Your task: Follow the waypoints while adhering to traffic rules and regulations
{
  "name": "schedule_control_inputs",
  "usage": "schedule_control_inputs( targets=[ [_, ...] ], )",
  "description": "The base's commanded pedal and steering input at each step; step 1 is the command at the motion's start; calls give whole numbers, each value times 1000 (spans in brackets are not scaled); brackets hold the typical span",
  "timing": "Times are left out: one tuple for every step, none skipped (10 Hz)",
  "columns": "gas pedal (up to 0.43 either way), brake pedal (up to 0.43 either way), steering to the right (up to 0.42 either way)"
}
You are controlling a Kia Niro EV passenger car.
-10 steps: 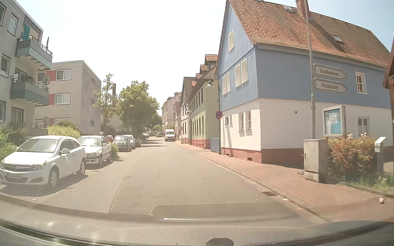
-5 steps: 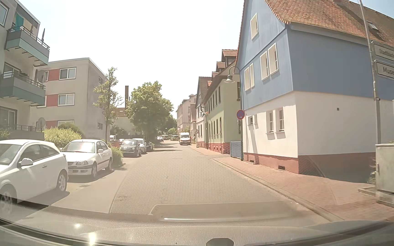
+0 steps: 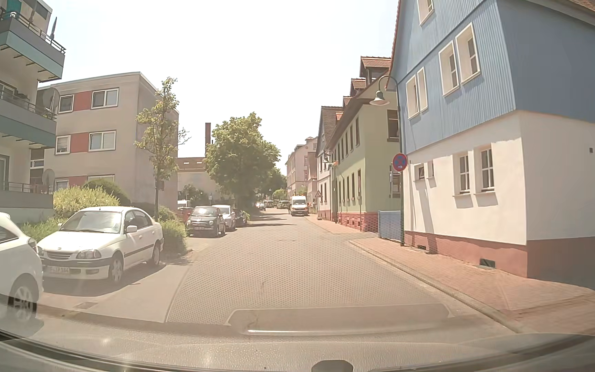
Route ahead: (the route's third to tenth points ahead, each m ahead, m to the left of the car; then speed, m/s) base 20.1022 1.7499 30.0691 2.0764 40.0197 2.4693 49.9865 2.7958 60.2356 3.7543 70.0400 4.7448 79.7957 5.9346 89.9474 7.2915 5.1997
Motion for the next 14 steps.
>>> schedule_control_inputs(
  targets=[
    [0, 195, -48],
    [0, 201, -41],
    [0, 213, -34],
    [0, 213, -28],
    [0, 213, -22],
    [0, 207, -12],
    [0, 201, -1],
    [0, 189, 4],
    [0, 177, 7],
    [0, 146, 8],
    [0, 122, 8],
    [0, 24, 8],
    [0, 0, 9],
    [0, 0, 9]
  ],
)
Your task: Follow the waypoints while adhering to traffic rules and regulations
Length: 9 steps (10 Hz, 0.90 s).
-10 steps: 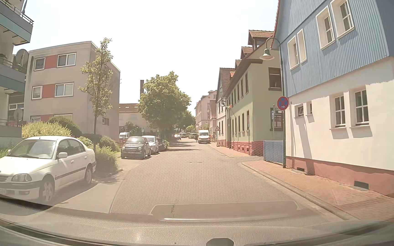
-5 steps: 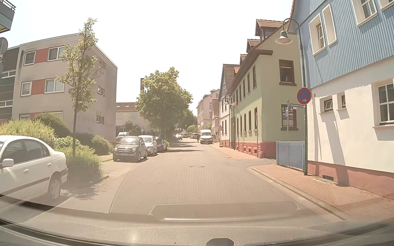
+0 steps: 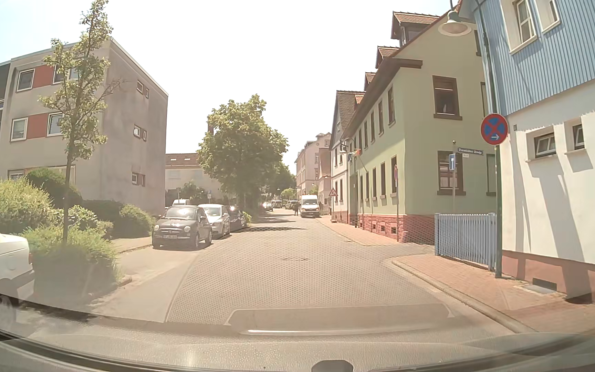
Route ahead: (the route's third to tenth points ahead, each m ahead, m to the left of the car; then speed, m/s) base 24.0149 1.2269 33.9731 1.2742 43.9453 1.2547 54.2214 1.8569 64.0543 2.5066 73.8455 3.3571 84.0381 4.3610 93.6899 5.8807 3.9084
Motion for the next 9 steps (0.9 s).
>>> schedule_control_inputs(
  targets=[
    [0, 0, 10],
    [0, 0, 11],
    [0, 0, 10],
    [0, 0, 11],
    [0, 0, 11],
    [0, 0, 10],
    [0, 0, 10],
    [0, 0, 9],
    [0, 0, 9]
  ],
)
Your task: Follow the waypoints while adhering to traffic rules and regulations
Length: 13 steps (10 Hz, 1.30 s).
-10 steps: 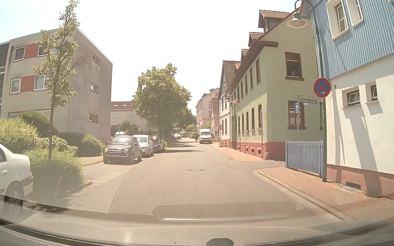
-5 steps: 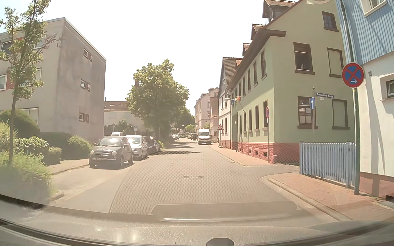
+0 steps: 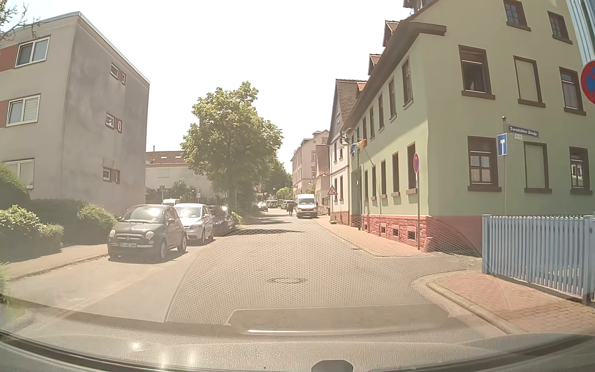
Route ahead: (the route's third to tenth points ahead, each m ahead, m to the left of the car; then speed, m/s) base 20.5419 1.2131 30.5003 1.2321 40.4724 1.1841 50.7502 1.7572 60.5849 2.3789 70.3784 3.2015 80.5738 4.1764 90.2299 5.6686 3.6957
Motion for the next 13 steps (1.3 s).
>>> schedule_control_inputs(
  targets=[
    [0, 0, 9],
    [0, 0, 9],
    [0, 0, 9],
    [0, 0, 9],
    [0, 0, 8],
    [0, 0, 7],
    [0, 0, 6],
    [0, 0, 5],
    [0, 0, 2],
    [0, 0, -5],
    [20, 0, -20],
    [47, 0, -33],
    [79, 0, -38]
  ],
)
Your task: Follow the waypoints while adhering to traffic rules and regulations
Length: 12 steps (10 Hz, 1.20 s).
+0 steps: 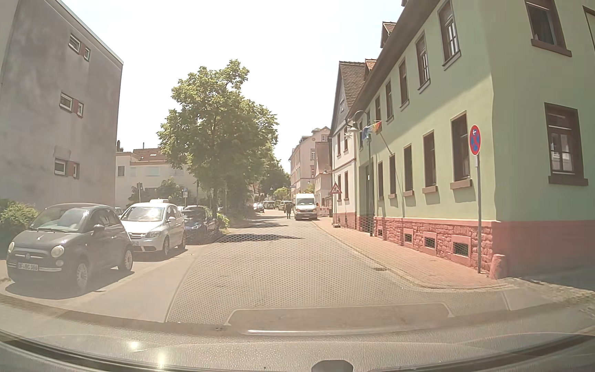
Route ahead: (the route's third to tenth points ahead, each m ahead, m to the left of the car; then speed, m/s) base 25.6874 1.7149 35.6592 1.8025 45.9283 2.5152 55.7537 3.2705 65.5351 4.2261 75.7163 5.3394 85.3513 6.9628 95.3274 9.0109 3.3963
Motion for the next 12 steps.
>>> schedule_control_inputs(
  targets=[
    [98, 0, -36],
    [118, 0, -33],
    [130, 0, -27],
    [130, 0, -20],
    [130, 0, -14],
    [138, 0, -9],
    [138, 0, -8],
    [169, 0, -9],
    [169, 0, -13],
    [169, 0, -14],
    [169, 0, -12],
    [169, 0, -7]
  ],
)
